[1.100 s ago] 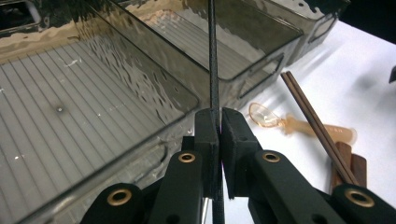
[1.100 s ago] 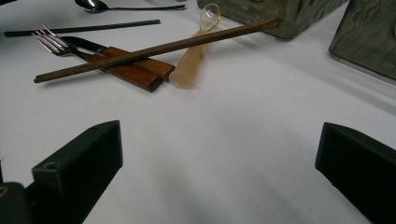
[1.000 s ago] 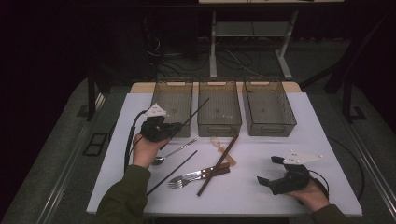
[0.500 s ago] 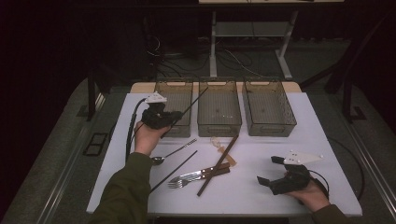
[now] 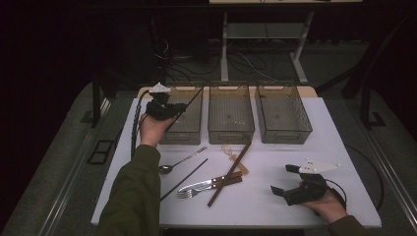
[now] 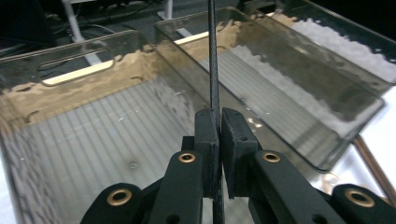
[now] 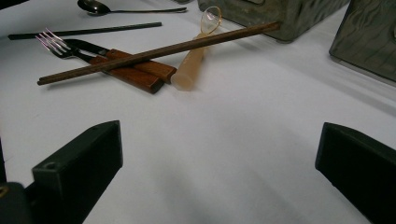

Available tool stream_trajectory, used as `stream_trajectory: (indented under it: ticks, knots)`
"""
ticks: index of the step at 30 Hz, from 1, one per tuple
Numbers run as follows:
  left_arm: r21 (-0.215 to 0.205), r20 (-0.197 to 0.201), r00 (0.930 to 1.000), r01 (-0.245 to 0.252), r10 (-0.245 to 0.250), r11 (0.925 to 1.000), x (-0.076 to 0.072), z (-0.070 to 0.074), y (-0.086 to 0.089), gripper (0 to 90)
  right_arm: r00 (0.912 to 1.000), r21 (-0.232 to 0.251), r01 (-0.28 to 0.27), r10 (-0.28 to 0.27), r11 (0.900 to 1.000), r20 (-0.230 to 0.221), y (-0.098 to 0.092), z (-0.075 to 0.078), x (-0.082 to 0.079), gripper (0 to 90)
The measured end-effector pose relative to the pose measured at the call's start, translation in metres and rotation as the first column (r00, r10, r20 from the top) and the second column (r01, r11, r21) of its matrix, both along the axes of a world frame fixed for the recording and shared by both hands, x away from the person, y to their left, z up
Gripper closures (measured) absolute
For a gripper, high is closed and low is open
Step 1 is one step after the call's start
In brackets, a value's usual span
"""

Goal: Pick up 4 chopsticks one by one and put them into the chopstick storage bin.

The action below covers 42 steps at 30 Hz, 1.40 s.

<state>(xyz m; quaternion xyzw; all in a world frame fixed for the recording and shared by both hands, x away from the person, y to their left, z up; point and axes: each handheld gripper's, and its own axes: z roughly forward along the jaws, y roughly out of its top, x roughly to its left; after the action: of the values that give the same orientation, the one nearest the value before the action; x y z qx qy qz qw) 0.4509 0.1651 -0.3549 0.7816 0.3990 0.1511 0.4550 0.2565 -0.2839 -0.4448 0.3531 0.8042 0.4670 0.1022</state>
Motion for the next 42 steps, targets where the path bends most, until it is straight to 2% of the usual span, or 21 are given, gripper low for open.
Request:
stream_trajectory:
  ticks: [1, 6, 10, 14, 16, 19, 25, 26, 27, 32, 36, 42]
  knots:
    - [0.012, -0.002, 1.0, -0.009, 0.009, 0.9999, 0.002, -0.001, 0.001, 85.2, 1.0, 0.0, -0.001, 0.001, 1.0, 0.001, 0.0, 0.0, 0.0, 0.7]
    - [0.018, -0.011, 0.9991, -0.04, 0.04, 0.999, 0.012, -0.01, 0.007, 85.2, 1.0, 0.002, -0.004, 0.004, 1.0, 0.003, 0.0, 0.0, 0.0, 0.7]
    - [0.002, -0.011, 0.9972, -0.075, 0.075, 0.9972, 0.018, -0.015, 0.012, 85.2, 1.0, 0.003, -0.006, 0.006, 1.0, 0.003, 0.0, 0.0, -0.001, 0.7]
    - [0.041, -0.018, 0.9957, -0.09, 0.091, 0.9951, 0.022, -0.02, 0.012, 85.2, 1.0, 0.007, -0.007, 0.007, 1.0, 0.004, 0.0, 0.001, -0.001, 0.7]
    - [0.039, -0.037, 0.994, -0.101, 0.103, 0.9941, 0.023, -0.023, 0.013, 85.2, 1.0, 0.007, -0.008, 0.008, 1.0, 0.004, 0.0, 0.001, -0.001, 0.7]
    - [0.061, -0.057, 0.9919, -0.11, 0.113, 0.9921, 0.025, -0.027, 0.013, 85.1, 1.0, 0.008, -0.006, 0.006, 1.0, 0.004, 0.0, 0.001, -0.001, 0.7]
    - [0.072, -0.066, 0.9902, -0.118, 0.123, 0.9903, 0.025, -0.03, 0.01, 84.6, 1.0, 0.009, -0.007, 0.007, 1.0, 0.004, 0.0, 0.001, -0.001, 0.7]
    - [0.073, -0.068, 0.9889, -0.127, 0.132, 0.9892, 0.025, -0.03, 0.011, 83.5, 1.0, 0.009, -0.007, 0.007, 1.0, 0.003, 0.0, 0.001, -0.001, 0.7]
    - [0.075, -0.069, 0.9881, -0.132, 0.138, 0.9883, 0.025, -0.03, 0.011, 78.6, 1.0, 0.009, -0.007, 0.007, 1.0, 0.003, 0.0, 0.001, -0.001, 0.7]
    - [0.08, -0.059, 0.9885, -0.134, 0.139, 0.9877, 0.023, -0.03, 0.012, 67.4, 1.0, 0.009, -0.008, 0.008, 1.0, 0.004, 0.0, 0.001, -0.002, 0.7]
    - [0.071, -0.051, 0.9909, -0.121, 0.125, 0.9901, 0.019, -0.026, 0.012, 57.9, 1.0, 0.008, -0.007, 0.007, 1.0, 0.004, 0.0, 0.001, -0.001, 0.7]
    - [0.063, -0.025, 0.9955, -0.089, 0.091, 0.994, 0.01, -0.017, 0.012, 49.2, 1.0, 0.005, -0.006, 0.006, 1.0, 0.004, 0.001, 0.001, -0.001, 0.7]
